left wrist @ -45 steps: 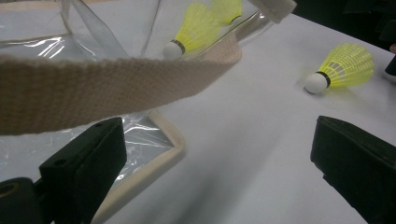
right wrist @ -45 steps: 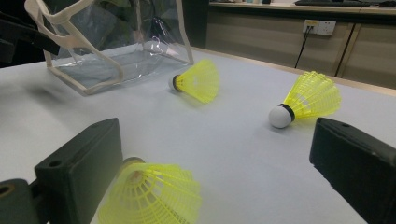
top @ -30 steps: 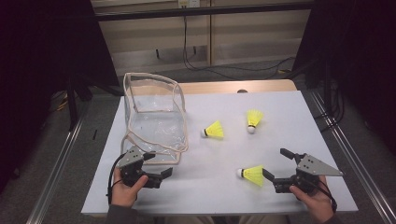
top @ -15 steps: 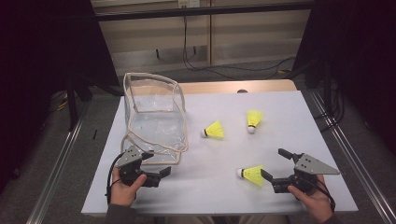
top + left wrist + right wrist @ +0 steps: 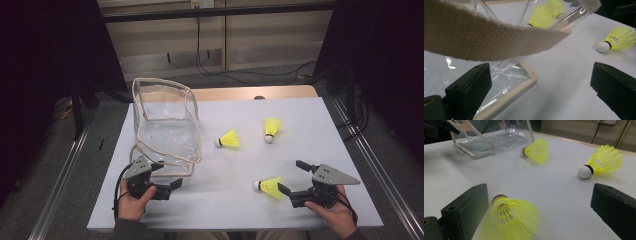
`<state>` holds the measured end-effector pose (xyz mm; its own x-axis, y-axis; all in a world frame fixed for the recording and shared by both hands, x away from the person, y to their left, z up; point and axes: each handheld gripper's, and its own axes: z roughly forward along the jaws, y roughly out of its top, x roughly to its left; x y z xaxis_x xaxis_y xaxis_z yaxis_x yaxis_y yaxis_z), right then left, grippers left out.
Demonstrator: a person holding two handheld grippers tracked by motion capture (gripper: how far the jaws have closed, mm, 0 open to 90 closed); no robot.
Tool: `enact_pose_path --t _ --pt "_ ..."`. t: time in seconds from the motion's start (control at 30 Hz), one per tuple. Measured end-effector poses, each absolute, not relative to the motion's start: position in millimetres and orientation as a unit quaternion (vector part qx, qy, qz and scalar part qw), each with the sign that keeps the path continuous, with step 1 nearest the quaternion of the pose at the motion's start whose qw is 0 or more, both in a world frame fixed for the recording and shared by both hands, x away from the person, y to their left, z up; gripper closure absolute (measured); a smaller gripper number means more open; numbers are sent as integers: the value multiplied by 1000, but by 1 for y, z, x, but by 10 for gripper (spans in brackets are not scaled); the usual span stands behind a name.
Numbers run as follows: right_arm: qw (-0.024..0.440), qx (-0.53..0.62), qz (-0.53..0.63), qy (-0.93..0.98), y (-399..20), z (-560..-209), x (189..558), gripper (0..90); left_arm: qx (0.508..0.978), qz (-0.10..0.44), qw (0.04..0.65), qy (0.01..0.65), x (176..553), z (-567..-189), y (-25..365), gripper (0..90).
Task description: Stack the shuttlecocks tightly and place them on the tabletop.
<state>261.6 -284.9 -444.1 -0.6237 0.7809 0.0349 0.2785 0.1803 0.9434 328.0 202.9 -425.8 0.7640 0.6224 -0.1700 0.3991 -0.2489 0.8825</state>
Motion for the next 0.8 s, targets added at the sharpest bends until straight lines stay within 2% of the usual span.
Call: enact_pose_path --t 0.5,0.8 --pt "198 369 523 742 -287 -444 262 40 786 108 515 324 328 -426 202 35" --pt "173 363 527 749 -286 -443 260 180 787 109 513 324 328 -427 201 35"
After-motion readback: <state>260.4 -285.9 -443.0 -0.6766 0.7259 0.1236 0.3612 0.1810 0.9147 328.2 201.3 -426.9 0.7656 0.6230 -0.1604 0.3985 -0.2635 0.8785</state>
